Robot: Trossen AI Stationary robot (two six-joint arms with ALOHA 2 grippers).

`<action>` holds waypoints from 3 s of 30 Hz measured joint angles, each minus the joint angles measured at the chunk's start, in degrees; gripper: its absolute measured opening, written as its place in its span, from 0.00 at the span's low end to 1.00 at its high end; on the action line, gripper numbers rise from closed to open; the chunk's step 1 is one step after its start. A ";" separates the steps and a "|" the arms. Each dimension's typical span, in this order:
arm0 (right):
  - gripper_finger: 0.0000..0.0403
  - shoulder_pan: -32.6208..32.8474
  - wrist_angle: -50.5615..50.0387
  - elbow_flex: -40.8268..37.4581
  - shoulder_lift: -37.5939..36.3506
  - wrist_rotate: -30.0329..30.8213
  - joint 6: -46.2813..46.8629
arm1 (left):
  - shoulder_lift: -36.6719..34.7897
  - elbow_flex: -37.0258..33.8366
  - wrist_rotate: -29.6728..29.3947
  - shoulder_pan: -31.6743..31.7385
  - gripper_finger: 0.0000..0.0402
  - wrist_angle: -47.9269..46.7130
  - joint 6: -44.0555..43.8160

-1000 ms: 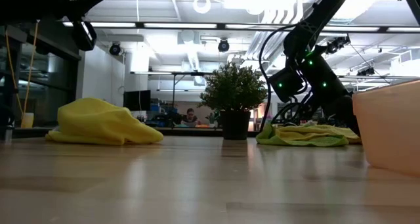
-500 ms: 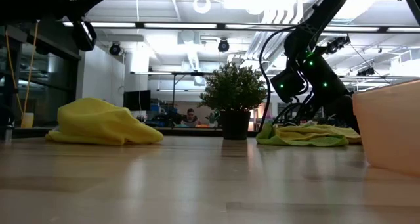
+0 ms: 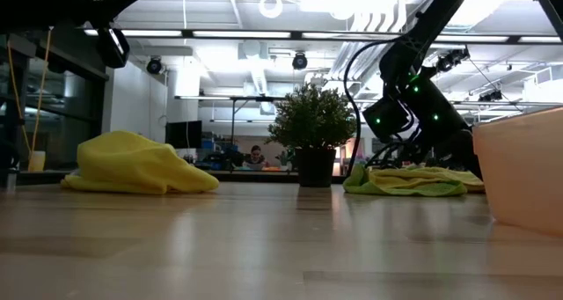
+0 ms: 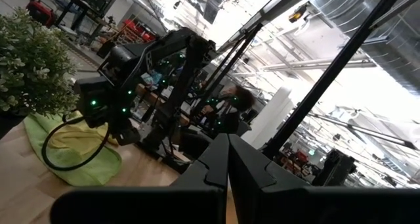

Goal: Fold microfiber towels
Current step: Fold the right yellow microfiber towel

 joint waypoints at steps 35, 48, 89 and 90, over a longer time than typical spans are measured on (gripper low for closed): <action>0.00 23.62 30.27 0.11 -45.73 -23.22 38.79 | 13.19 11.75 1.66 -0.04 0.00 -7.35 10.86; 0.00 35.57 48.52 0.11 -36.59 -29.54 33.73 | 41.45 24.83 1.68 -0.04 0.16 -11.23 15.50; 0.00 38.38 50.46 0.11 -36.65 -28.21 35.25 | 101.16 57.45 -5.50 6.69 0.56 -6.33 56.02; 0.00 38.38 50.50 0.11 -36.65 -28.21 35.59 | 101.44 57.67 -5.55 6.84 0.56 -6.21 56.02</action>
